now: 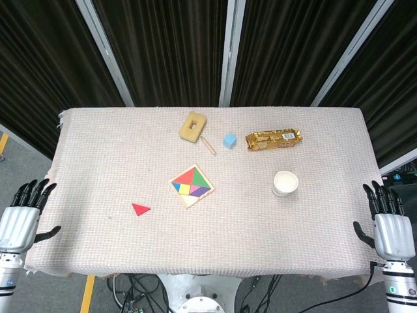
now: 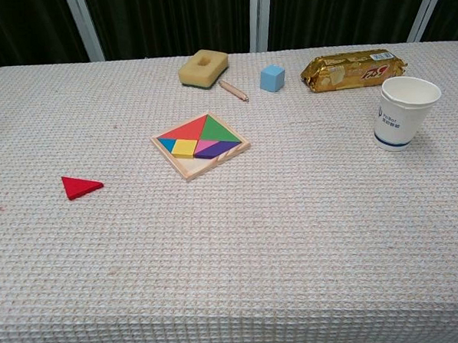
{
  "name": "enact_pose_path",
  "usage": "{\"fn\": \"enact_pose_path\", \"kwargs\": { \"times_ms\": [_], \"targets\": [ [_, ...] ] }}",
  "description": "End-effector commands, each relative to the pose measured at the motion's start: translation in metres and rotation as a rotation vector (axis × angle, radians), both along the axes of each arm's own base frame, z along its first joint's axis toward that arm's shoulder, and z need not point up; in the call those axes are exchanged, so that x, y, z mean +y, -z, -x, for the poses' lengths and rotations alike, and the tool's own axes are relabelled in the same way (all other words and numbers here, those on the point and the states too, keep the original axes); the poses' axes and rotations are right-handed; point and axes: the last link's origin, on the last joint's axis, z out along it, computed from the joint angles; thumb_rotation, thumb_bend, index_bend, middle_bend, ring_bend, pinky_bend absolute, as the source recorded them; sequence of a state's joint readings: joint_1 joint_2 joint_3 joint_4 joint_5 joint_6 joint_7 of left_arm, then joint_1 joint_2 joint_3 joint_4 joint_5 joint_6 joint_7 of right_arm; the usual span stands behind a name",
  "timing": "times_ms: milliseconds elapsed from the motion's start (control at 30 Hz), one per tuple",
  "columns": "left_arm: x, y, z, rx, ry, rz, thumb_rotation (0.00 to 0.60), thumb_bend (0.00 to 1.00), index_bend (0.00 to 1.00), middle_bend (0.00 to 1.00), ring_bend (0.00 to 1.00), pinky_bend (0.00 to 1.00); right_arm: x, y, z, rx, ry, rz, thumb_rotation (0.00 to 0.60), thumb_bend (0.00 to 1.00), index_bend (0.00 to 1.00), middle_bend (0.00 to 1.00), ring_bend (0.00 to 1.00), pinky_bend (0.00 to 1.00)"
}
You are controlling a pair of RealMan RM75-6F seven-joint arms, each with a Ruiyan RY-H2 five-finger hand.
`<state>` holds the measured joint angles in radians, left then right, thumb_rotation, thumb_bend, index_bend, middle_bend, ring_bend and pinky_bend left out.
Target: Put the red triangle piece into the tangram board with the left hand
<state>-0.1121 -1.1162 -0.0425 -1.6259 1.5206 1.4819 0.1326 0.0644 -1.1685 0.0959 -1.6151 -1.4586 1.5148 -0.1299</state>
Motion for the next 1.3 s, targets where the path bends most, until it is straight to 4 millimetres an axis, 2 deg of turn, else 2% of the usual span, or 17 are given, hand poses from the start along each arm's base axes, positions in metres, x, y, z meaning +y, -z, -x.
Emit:
{"fn": "enact_pose_path", "kwargs": {
  "times_ms": [33,267,467,800,967,1133,1300],
  "targets": [
    [0.0,-0.001,0.0,0.0,-0.002,0.001,0.6,0.08,0.11,0.05,0.0,0.1,0.0,-0.001,0.0,0.002,0.001,0.001,0.6,0.19,0.0,0.0,0.0,0.0],
    [0.003,0.003,0.0,0.005,-0.001,0.019,0.6,0.08,0.12,0.05,0.0,0.1,-0.001,-0.004,-0.001,0.003,0.003,0.005,0.6,0.19,0.0,0.0,0.0,0.0],
    [0.01,0.01,-0.009,0.021,0.03,0.067,0.6,0.08,0.13,0.05,0.0,0.1,-0.002,-0.007,0.0,-0.005,0.01,0.013,0.6,0.19,0.0,0.0,0.0,0.0],
    [0.031,0.059,-0.031,0.046,0.111,0.252,0.6,0.08,0.14,0.05,0.0,0.1,-0.009,-0.01,0.004,0.003,0.022,0.006,0.6,0.19,0.0,0.0,0.0,0.0],
    [0.043,0.084,-0.035,0.038,0.109,0.327,0.6,0.08,0.14,0.05,0.0,0.1,-0.014,-0.013,0.002,-0.001,0.015,0.012,0.6,0.19,0.0,0.0,0.0,0.0],
    [0.053,0.102,-0.039,-0.004,0.11,0.36,0.6,0.08,0.14,0.05,0.0,0.1,-0.019,-0.018,0.002,-0.011,0.014,0.031,0.6,0.19,0.0,0.0,0.0,0.0],
    [0.064,0.117,-0.047,-0.002,0.142,0.382,0.6,0.08,0.16,0.05,0.0,0.1,-0.021,-0.014,0.003,-0.003,0.022,0.005,0.6,0.19,0.0,0.0,0.0,0.0]
  ]
}}
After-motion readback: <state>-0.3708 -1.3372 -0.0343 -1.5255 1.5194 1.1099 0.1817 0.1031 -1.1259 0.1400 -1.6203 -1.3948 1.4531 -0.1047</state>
